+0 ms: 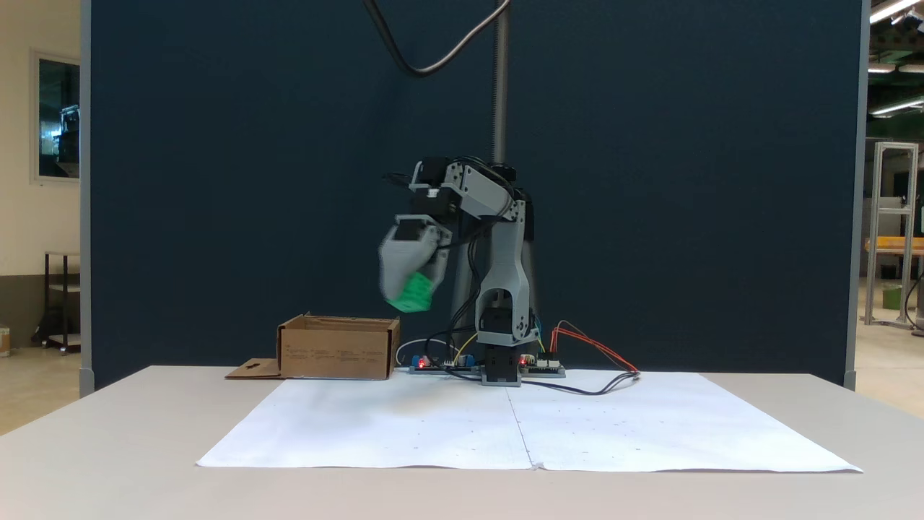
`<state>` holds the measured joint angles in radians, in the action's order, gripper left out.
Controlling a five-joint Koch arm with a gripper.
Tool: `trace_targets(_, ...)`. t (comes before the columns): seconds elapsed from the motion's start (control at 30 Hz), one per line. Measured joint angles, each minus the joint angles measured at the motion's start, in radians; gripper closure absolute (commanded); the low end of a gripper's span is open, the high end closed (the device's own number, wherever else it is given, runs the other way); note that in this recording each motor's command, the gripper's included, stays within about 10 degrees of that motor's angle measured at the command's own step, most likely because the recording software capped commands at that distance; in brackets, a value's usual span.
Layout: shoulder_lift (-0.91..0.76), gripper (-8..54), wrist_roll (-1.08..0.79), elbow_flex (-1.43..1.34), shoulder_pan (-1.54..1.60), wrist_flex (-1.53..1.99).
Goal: Grasp a green dice and put it in the bin.
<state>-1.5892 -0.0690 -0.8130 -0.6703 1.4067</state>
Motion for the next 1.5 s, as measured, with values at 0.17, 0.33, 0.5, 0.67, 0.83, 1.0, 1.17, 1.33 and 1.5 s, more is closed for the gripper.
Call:
trace_targets(0.17,-0.023,34.1,-0.044,0.043,-0.359,-0.112)
trace_targets(0.33,-0.018,34.1,-0.126,0.041,-0.719,-0.147)
trace_targets(0.5,0.009,34.1,-0.161,0.043,-0.897,-0.149)
trace_targets(0.67,0.126,34.1,-0.241,0.040,-1.048,-0.149)
trace_targets(0.83,0.150,34.1,-0.278,0.043,-1.120,-0.149)
trace_targets(1.0,0.152,30.0,-0.278,0.041,-1.134,-0.149)
trace_targets(1.17,0.172,10.8,-0.279,0.041,-1.170,-0.149)
trace_targets(1.33,0.173,10.8,-0.279,0.041,-1.178,-0.149)
trace_targets(1.5,0.172,8.6,-0.278,0.041,-1.175,-0.149)
